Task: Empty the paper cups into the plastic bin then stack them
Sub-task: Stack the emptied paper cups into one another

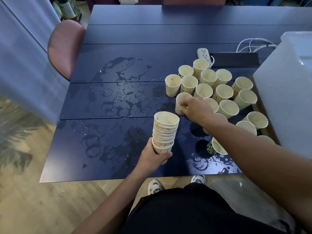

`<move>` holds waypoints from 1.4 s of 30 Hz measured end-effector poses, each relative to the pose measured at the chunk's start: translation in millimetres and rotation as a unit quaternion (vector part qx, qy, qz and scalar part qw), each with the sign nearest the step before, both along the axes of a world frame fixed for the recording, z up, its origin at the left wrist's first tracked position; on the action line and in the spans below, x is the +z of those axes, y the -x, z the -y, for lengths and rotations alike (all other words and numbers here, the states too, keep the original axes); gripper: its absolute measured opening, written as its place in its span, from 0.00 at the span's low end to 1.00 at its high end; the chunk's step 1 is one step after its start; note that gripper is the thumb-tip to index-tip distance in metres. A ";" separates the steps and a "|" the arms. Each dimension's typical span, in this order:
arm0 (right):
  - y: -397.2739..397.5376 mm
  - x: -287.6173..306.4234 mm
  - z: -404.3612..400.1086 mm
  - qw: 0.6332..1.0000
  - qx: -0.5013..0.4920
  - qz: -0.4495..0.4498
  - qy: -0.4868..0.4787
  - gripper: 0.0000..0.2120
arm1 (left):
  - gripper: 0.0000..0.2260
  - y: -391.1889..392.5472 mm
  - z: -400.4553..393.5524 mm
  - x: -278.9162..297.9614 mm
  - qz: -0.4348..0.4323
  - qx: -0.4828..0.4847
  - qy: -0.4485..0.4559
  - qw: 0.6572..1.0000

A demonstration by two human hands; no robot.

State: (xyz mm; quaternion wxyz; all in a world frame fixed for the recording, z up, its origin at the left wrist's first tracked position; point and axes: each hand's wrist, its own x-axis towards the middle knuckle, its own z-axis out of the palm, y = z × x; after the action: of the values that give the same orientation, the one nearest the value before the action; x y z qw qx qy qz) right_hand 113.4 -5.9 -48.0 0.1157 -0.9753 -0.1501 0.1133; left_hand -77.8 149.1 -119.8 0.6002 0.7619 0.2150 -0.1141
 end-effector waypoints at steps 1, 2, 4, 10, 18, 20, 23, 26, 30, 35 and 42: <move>0.0 -2.1 -0.9 1.000 0.005 0.002 0.013 0.10 | 0.25 0.8 0.1 0.2 -0.002 0.001 0.001 1.000; -0.1 -3.1 -0.9 1.000 0.011 0.007 0.019 0.09 | 0.25 1.4 0.2 0.6 -0.003 0.001 0.003 1.000; 0.9 0.0 -1.2 0.999 0.021 0.024 0.007 0.09 | 0.25 2.3 -0.6 0.9 -0.006 0.003 0.005 1.000; 4.5 44.0 -13.3 0.969 0.015 0.061 -0.237 0.05 | 0.26 1.9 -3.5 -3.6 -0.024 0.014 0.010 1.000; 16.9 85.5 -11.8 0.925 0.125 0.035 -0.357 0.03 | 0.25 -5.5 -4.7 -1.3 -0.033 0.027 0.042 0.998; 16.0 80.0 -8.8 0.935 0.166 0.008 -0.313 0.03 | 0.25 -7.2 -4.7 -1.5 -0.035 0.029 0.042 0.998; 15.7 68.5 -7.4 0.940 0.206 -0.026 -0.271 0.04 | 0.25 -9.9 -4.4 -0.6 -0.035 0.026 0.042 0.998; 25.0 57.4 -12.8 0.935 0.259 -0.054 -0.236 0.06 | 0.23 -12.3 -3.7 0.0 -0.036 0.029 0.046 0.998; 28.0 54.5 -17.5 0.923 0.268 -0.127 -0.244 0.08 | 0.23 -12.4 -5.7 -0.3 -0.039 0.032 0.045 0.998; -13.6 31.5 -29.7 0.958 0.079 -0.032 -0.275 0.14 | 0.24 -13.1 -16.2 4.6 -0.030 0.042 0.034 0.998; -51.6 -3.9 -41.9 0.993 0.090 -0.042 -0.069 0.14 | 0.25 -12.0 -29.2 8.3 -0.031 0.055 0.017 0.998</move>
State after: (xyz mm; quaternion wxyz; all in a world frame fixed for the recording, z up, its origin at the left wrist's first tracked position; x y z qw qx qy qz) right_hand 165.0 36.0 -51.9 0.1785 -0.9419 -0.2396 0.1534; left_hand -65.8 178.2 -111.5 0.6112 0.7350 0.2732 -0.1076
